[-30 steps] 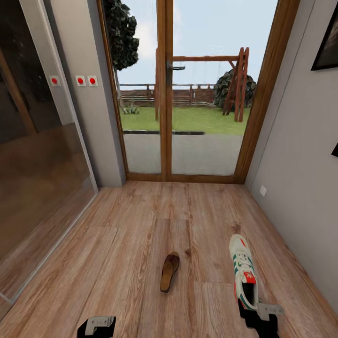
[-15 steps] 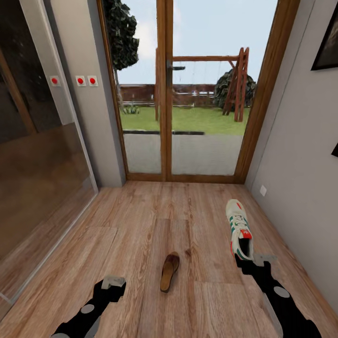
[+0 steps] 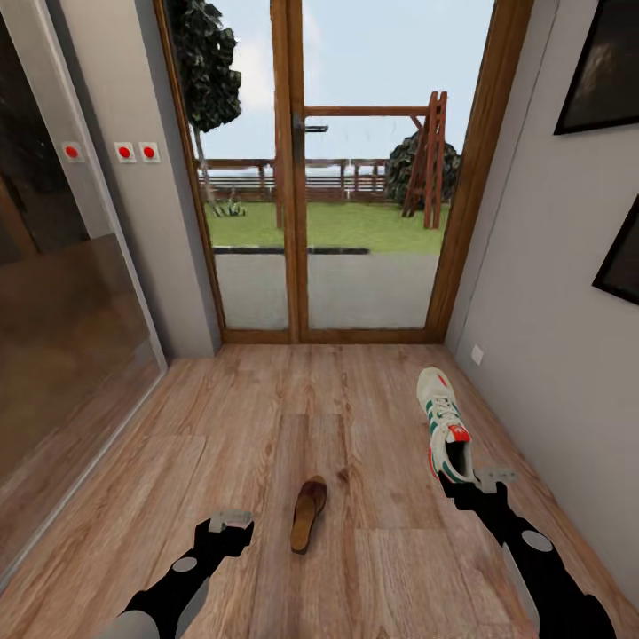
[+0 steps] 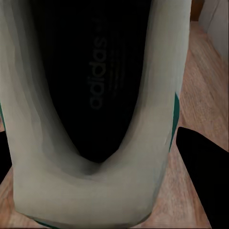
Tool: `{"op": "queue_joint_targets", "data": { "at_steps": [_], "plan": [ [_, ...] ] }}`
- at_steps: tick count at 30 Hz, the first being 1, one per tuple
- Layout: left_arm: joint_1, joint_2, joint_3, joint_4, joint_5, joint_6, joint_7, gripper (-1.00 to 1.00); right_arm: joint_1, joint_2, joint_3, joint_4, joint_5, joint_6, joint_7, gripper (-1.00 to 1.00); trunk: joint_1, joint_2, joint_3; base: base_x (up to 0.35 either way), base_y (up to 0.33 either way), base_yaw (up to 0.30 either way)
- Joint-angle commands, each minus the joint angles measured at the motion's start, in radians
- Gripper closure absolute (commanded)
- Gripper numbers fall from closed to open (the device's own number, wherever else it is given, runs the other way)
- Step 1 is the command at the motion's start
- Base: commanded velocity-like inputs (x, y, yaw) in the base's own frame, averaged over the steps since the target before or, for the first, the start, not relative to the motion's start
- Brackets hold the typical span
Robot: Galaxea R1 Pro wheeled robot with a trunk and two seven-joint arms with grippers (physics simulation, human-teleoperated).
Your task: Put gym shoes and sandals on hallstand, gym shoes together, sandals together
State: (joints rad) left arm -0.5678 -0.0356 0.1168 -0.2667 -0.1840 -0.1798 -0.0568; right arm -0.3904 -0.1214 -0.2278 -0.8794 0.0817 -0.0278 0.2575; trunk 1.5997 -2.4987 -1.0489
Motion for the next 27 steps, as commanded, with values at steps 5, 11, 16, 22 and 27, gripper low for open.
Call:
{"op": "queue_joint_targets", "data": {
  "at_steps": [5,11,16,22,27],
  "plan": [
    [0.002,0.0,0.012,0.001,-0.009,-0.058,-0.003,-1.0,-0.001,0.002,-0.002,0.001,0.009,-0.003,0.006,1.0,0.0,0.0,-0.001,0.123,0.0,-0.285],
    [0.003,0.002,0.013,0.0,-0.009,-0.089,0.006,-1.0,-0.001,0.009,0.0,0.003,0.01,-0.003,0.007,1.0,0.0,0.0,-0.001,0.295,-0.094,-0.212],
    [0.002,0.003,0.014,0.0,-0.009,-0.093,0.007,-1.0,-0.001,0.013,0.002,0.003,0.031,-0.003,0.007,1.0,0.0,0.0,-0.001,0.302,-0.132,-0.131],
    [0.006,0.002,0.014,0.0,-0.009,-0.095,0.007,-1.0,-0.001,0.014,0.011,0.005,0.074,-0.003,0.007,1.0,0.0,0.0,-0.001,0.209,-0.082,-0.031],
    [0.008,0.001,0.013,0.0,-0.009,-0.111,0.007,-1.0,-0.001,0.014,0.013,0.005,0.082,-0.003,0.007,1.0,0.0,0.0,-0.001,0.039,-0.014,-0.005]
  ]
}}
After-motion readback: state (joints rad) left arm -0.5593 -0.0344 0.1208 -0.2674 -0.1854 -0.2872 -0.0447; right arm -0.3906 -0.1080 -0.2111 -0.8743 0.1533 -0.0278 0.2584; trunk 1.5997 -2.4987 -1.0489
